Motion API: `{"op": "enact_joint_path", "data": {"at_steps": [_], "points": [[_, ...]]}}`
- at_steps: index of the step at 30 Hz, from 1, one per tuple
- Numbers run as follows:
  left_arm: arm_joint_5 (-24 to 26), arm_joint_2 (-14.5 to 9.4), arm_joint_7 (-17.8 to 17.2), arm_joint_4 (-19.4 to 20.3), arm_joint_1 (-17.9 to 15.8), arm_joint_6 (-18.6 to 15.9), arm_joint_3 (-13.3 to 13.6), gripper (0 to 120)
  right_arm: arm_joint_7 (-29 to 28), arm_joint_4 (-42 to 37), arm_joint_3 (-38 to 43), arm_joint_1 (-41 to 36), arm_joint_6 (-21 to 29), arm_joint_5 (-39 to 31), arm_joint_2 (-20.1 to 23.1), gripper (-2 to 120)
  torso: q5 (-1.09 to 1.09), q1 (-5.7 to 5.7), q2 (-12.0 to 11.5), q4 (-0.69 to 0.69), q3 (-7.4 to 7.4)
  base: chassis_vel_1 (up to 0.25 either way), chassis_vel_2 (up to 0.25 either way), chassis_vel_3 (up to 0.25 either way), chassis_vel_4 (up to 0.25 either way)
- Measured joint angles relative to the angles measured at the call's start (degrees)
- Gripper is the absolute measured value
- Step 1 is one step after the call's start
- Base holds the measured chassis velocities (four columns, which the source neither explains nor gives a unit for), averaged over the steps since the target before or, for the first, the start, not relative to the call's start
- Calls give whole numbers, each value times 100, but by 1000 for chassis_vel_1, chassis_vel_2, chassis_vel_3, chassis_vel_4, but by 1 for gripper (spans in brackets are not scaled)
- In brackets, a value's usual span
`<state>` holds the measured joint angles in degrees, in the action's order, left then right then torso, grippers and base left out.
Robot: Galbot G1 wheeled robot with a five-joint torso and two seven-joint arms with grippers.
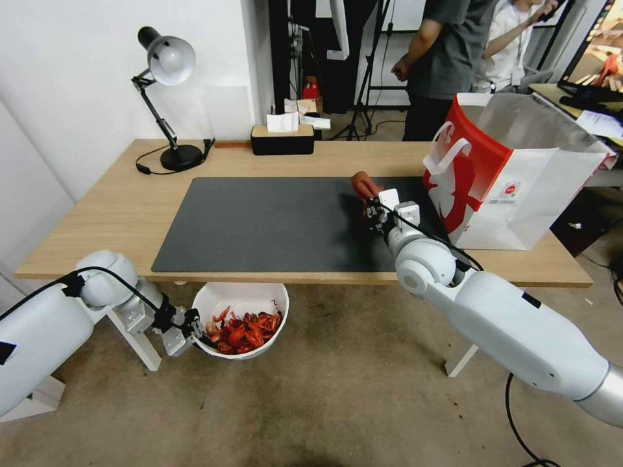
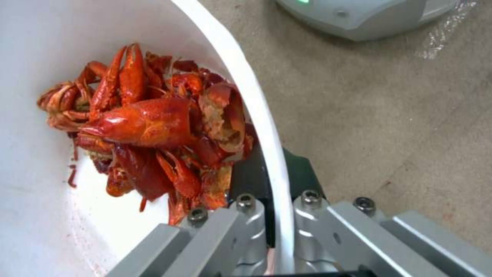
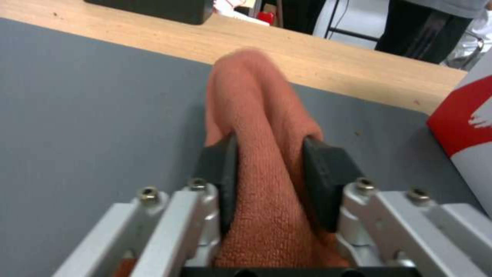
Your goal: Sweep shrimp from table into container with towel, then put container into takeout bag.
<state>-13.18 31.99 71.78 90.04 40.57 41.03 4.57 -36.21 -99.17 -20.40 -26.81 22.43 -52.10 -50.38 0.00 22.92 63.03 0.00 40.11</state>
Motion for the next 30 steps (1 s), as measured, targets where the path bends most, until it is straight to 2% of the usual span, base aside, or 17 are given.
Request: {"op": "enact_joint_path", "data": {"at_steps": [2,5,6,7,9,10,12,13,16,17,20,21,23,24,27,28,30], "points": [[-29,-23,0,35,149,23,-150,0,-32,-61,61,-44,67,-3,17,47,0,0,0,0,0,0,0,0,0],[-54,-34,0,55,243,40,-264,0,-74,-106,92,-68,128,-22,36,54,0,-1,0,0,0,0,0,0,0],[-77,-50,0,77,337,47,-363,0,-162,-161,126,-102,259,-79,58,64,0,0,0,0,0,0,0,0,0],[-77,-50,0,77,337,47,-363,0,-162,-161,126,-102,259,-79,58,64,0,0,0,0,0,0,0,0,0],[-90,-60,0,100,403,49,-417,0,-217,-213,189,-145,322,-136,46,74,1,0,0,-1,0,0,0,0,0],[-90,-60,0,100,403,49,-417,0,-217,-213,189,-145,322,-136,46,74,1,0,0,-1,0,0,0,0,0],[-95,-65,0,125,446,49,-449,0,-213,-257,268,-194,159,-169,12,84,0,0,0,0,0,0,0,0,0],[-95,-65,0,125,446,49,-449,0,-213,-257,268,-194,159,-169,12,84,0,0,0,0,0,0,0,0,0],[-135,-79,-39,181,571,49,-591,0,99,-418,478,-420,-484,-245,8,98,0,0,0,0,0,0,0,0,0],[-135,-79,-39,181,571,49,-591,0,99,-418,478,-420,-484,-245,8,98,0,0,0,0,0,0,0,0,0],[-184,-93,-79,233,720,49,-765,0,576,-721,879,-970,-1420,-181,33,100,0,0,0,1,0,0,0,0,0],[-184,-93,-79,233,720,49,-765,0,576,-721,879,-970,-1420,-181,33,100,0,0,0,1,0,0,0,0,0],[-194,-123,-92,278,821,50,-843,0,1033,-974,1278,-1613,-2069,172,115,100,1,-1,0,0,0,0,0,0,0],[-194,-123,-92,278,821,50,-843,0,1033,-974,1278,-1613,-2069,172,115,100,1,-1,0,0,0,0,0,0,0],[-206,-172,-108,340,955,72,-920,0,2050,-1482,2136,-3008,-3084,1022,236,100,1,0,0,-2,0,0,0,0,0],[-206,-172,-108,340,955,72,-920,0,2050,-1482,2136,-3008,-3084,1022,236,100,1,0,0,-2,0,0,0,0,0],[-211,-181,-110,364,998,77,-924,0,2272,-1884,2628,-3982,-3514,1576,174,100,0,-1,0,-2,-1,0,0,0,0]]}}
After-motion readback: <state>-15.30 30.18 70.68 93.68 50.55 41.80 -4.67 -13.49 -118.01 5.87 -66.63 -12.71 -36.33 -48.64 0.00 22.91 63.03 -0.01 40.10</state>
